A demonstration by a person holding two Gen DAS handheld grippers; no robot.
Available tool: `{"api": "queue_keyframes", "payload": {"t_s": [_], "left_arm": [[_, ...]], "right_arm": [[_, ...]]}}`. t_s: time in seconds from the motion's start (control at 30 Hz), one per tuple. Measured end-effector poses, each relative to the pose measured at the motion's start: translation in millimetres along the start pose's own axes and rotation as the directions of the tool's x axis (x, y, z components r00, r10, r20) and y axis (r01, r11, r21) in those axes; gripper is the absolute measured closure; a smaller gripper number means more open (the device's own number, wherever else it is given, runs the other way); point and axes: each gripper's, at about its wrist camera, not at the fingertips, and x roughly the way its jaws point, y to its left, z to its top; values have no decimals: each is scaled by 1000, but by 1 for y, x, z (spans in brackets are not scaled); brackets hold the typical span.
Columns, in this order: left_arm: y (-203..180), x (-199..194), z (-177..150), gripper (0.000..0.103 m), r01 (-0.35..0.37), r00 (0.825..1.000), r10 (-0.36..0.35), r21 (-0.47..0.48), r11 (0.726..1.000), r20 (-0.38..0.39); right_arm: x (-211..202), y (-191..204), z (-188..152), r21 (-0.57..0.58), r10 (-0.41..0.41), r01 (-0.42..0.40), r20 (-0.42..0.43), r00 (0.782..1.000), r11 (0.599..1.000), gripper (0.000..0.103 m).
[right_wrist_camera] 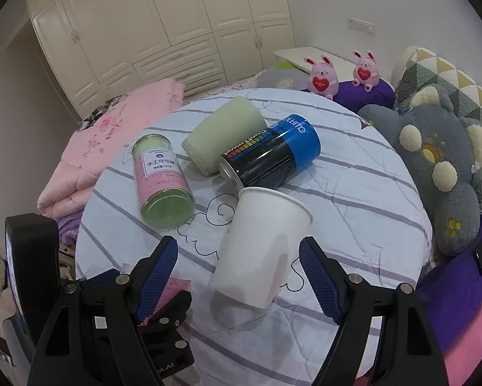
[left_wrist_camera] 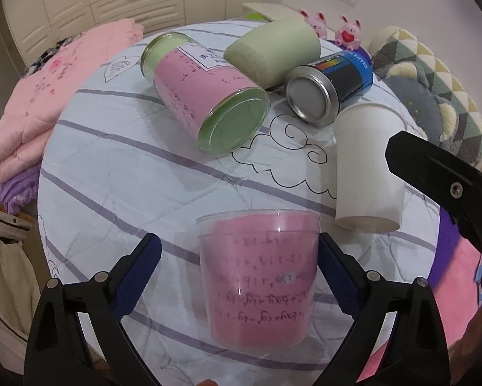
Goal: Flip cup upright
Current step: 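Grasp the pink cup with the left gripper and rotate it rim-up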
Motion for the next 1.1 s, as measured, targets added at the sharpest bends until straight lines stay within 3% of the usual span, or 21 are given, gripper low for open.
{"api": "queue_keyframes", "payload": {"t_s": [0.27, 0.4, 0.77, 1.1], "left_arm": [[1, 5, 4, 13, -3, 1000, 3, 4, 1000, -6], [3, 10, 7, 31, 19, 1000, -19, 0, 1000, -25], [8, -6, 16, 31, 23, 996, -22, -11, 1000, 82], [14, -11, 30, 32, -21, 986, 25, -29, 999, 166]], "right_arm": [[1, -4, 0, 9, -6, 6, -6, 1000, 1000, 24], [0, -7, 1, 17, -11, 11, -6, 1000, 1000, 24], [-4, -11, 2, 30, -14, 14, 13, 1000, 999, 24], [-2, -11, 7, 29, -14, 13, 34, 999, 999, 24]]}}
